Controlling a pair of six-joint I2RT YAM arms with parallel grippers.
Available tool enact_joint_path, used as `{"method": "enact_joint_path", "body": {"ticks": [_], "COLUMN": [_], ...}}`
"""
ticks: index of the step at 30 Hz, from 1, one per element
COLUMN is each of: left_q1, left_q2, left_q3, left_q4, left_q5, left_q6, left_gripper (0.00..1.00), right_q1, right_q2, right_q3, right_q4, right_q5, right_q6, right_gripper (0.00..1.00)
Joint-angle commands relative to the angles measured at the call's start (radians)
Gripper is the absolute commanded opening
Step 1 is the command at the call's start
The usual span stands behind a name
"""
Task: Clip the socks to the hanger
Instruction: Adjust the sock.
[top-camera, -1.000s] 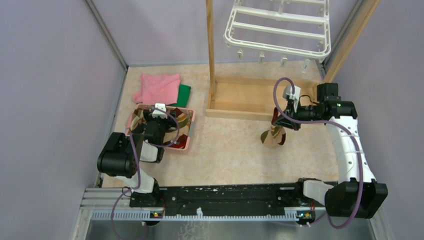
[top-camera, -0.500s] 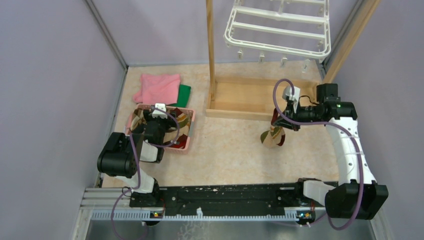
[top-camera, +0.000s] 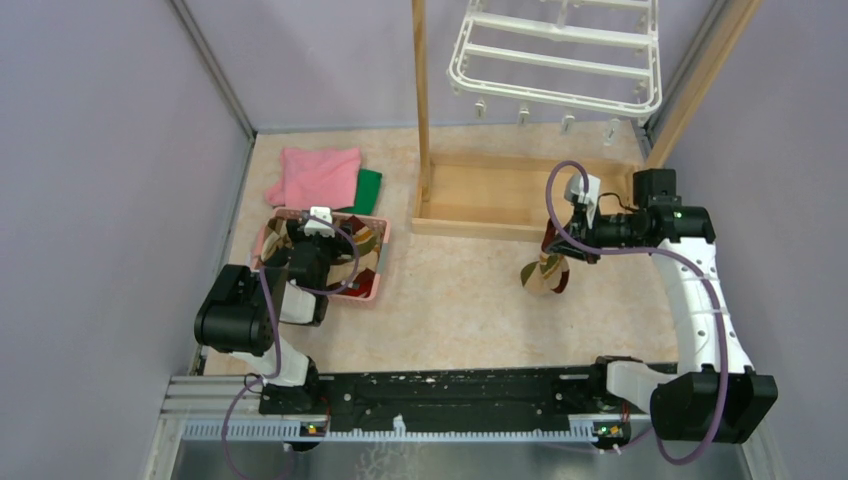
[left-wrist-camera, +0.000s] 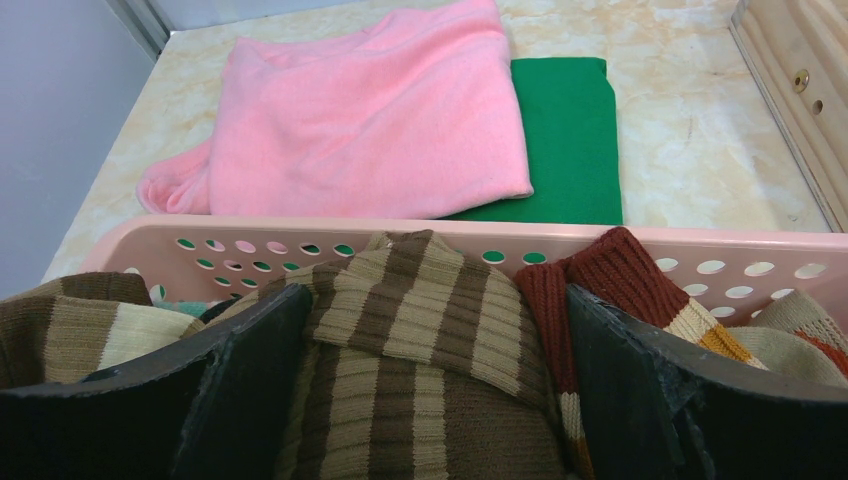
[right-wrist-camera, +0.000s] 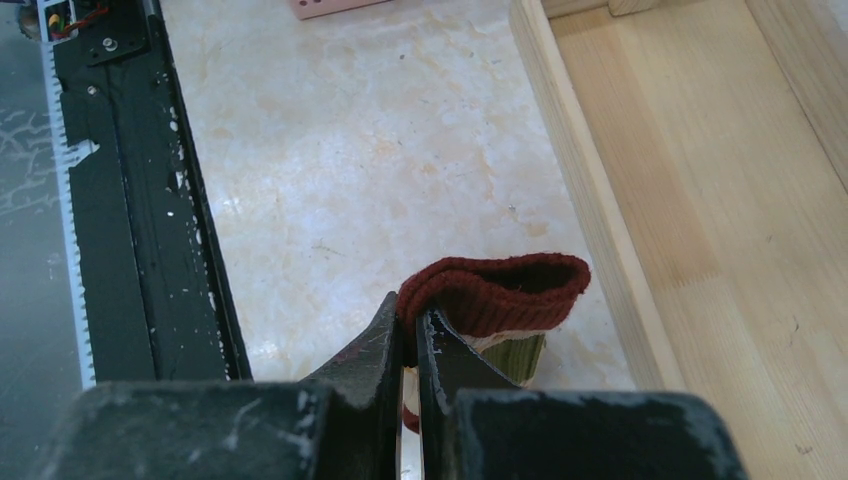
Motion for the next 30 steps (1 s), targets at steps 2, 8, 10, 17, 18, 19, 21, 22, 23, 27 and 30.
{"method": "enact_joint_path", "body": {"ticks": [2, 8, 10, 17, 18, 19, 21, 22, 23, 27, 30], "left_q1": [0.008, 0.008, 0.008, 0.008, 0.008, 0.008, 0.008, 0.008, 0.008, 0.008, 0.008], "left_q2": [-0.002, -0.002, -0.003, -0.002, -0.002, -0.002, -0.002, -0.002, -0.002, -0.002, -0.003], "left_q3": [0.007, 0.007, 0.007, 0.007, 0.008, 0.007, 0.007, 0.007, 0.007, 0.007, 0.007], "left_q4": [-0.036, -0.036, -0.036, -0.036, -0.036, -0.036, -0.036, -0.036, -0.036, -0.036, -0.036], "left_q5": [-0.003, -0.003, -0.003, -0.003, -0.003, -0.003, -0.003, -0.003, -0.003, -0.003, -0.003], "left_q6": [-0.021, -0.022, -0.021, -0.022, -0.022, -0.022, -0.021, -0.022, -0.022, -0.022, -0.022], "left_gripper": [0.99, 0.99, 0.99, 0.99, 0.99, 0.99, 0.99, 0.99, 0.99, 0.99, 0.99], "right_q1": [0.009, 0.009, 0.009, 0.009, 0.009, 0.009, 0.01, 0.009, 0.01, 0.009, 0.01], "right_q2": [-0.037, -0.042, -0.044, -0.051, -0.052, -0.055, -0.056, -0.056, -0.057, -0.055, -0.042], "right_q3": [-0.005, -0.009, -0.008, -0.009, -0.009, -0.008, -0.009, -0.007, -0.005, 0.024, 0.093], "right_q4": [0.018, 0.022, 0.021, 0.02, 0.02, 0.02, 0.017, 0.017, 0.016, 0.04, 0.028], "right_q5": [-0.039, -0.04, -0.04, -0.045, -0.046, -0.049, -0.058, -0.064, -0.067, -0.079, -0.127], "right_q6": [-0.01, -0.007, -0.007, -0.008, -0.008, -0.008, -0.009, -0.01, -0.011, 0.019, 0.032], "right_gripper": [0.0, 0.0, 0.0, 0.0, 0.0, 0.0, 0.0, 0.0, 0.0, 0.0, 0.0]}}
